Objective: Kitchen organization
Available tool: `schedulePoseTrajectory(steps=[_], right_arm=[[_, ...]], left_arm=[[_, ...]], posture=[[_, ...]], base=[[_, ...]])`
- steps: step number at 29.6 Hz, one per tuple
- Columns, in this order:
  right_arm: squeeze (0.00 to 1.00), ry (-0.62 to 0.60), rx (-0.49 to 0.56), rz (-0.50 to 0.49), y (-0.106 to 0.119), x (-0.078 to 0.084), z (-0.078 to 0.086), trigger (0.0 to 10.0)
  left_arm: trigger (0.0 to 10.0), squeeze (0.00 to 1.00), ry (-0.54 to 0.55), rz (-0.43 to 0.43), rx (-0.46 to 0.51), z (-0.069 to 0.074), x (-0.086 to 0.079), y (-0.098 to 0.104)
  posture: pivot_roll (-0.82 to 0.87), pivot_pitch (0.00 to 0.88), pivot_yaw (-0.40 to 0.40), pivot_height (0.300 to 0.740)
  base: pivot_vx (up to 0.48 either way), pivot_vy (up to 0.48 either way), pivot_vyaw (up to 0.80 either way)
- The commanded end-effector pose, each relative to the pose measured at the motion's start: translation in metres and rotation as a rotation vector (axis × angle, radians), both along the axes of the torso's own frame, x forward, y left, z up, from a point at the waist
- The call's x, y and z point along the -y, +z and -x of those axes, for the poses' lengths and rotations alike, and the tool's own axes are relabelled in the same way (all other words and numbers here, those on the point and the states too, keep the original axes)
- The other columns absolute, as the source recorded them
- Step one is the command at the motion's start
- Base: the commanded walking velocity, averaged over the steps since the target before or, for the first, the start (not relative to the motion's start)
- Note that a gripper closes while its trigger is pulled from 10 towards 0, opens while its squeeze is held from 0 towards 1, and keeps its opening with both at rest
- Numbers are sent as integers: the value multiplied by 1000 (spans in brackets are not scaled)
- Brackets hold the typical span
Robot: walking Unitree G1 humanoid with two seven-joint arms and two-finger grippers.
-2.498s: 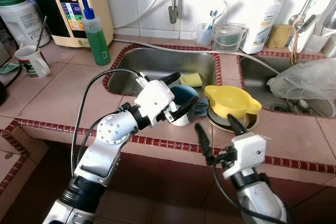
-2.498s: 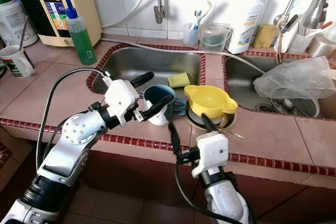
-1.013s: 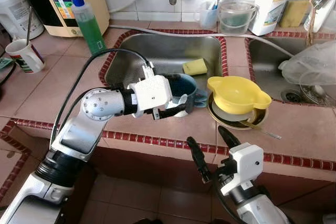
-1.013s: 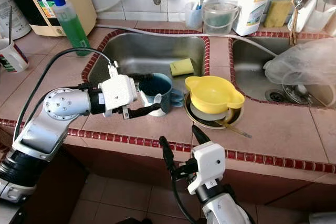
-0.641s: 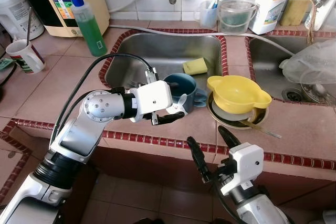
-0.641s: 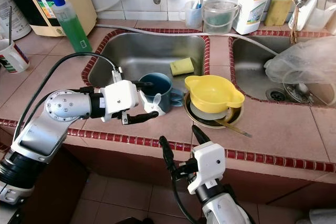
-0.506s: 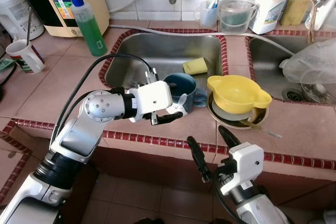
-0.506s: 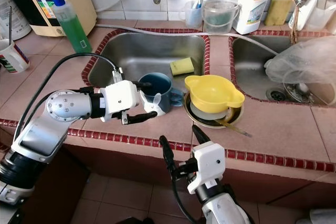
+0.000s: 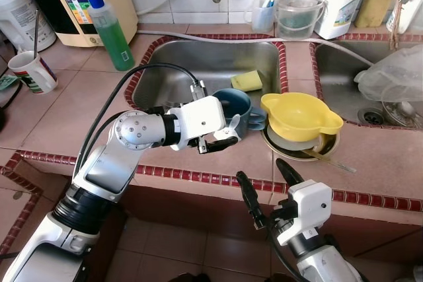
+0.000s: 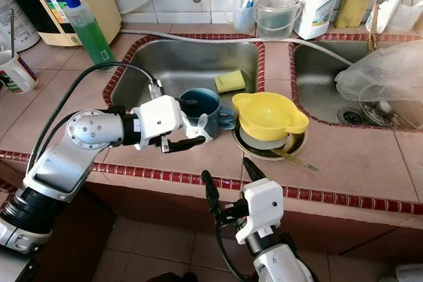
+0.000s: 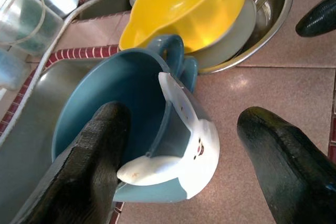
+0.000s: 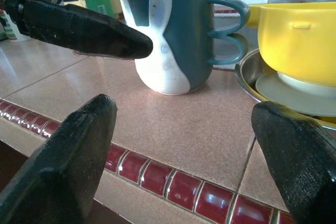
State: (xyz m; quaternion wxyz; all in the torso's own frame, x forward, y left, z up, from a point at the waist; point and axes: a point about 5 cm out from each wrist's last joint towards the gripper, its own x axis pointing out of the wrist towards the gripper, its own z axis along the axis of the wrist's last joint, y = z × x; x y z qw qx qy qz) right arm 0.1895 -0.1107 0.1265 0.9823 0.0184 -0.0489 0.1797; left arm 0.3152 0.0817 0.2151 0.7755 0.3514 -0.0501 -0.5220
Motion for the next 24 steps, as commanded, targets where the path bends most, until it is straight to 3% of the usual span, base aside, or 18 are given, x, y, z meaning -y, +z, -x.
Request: schedulePoseTrajectory(steps=[1, 12, 13, 16, 17, 18, 19, 20, 21, 24], right_arm=[[0, 7, 16, -16, 4, -5, 3, 10000], [0, -3, 18, -17, 4, -4, 2, 10000], [0, -4, 18, -17, 4, -4, 2, 10000], [0, -7, 19, -17, 4, -4, 2, 10000], [0, -7, 19, -17, 5, -4, 2, 10000], [0, -8, 20, -17, 5, -4, 2, 10000], [0, -9, 20, -18, 5, -4, 2, 10000], [0, -9, 21, -18, 5, -4, 2, 10000], [0, -11, 21, -18, 5, -4, 2, 10000], [0, -14, 22, -17, 5, -4, 2, 10000]], left_arm=[[10000, 0, -33, -25, 40, 2, 3, 9], [10000, 0, -75, -94, 93, 5, 7, 8], [7059, 0, -83, -102, 84, 6, 7, 7], [6235, 0, -90, -121, 76, 6, 7, 4], [2784, 0, -92, -130, 72, 7, 7, 3], [2784, 0, -95, -136, 68, 7, 7, 2], [5608, 0, -80, -140, 66, 5, 6, 1], [5608, 0, -69, -142, 64, 4, 6, 1], [3922, 0, -66, -151, 62, 3, 5, 0], [4353, 0, -57, -165, 57, 2, 4, -1]], posture=[[-175, 143, 159, 711], [-174, 152, 163, 711], [-174, 152, 163, 711], [-174, 154, 164, 711], [-175, 155, 165, 711], [-175, 155, 165, 711], [-176, 156, 165, 711], [-176, 157, 166, 711], [-177, 156, 166, 711], [-178, 158, 169, 711]], base=[[0, 0, 0], [0, 0, 0], [0, 0, 0], [0, 0, 0], [0, 0, 0], [0, 0, 0], [0, 0, 0], [0, 0, 0], [0, 0, 0], [0, 0, 0]])
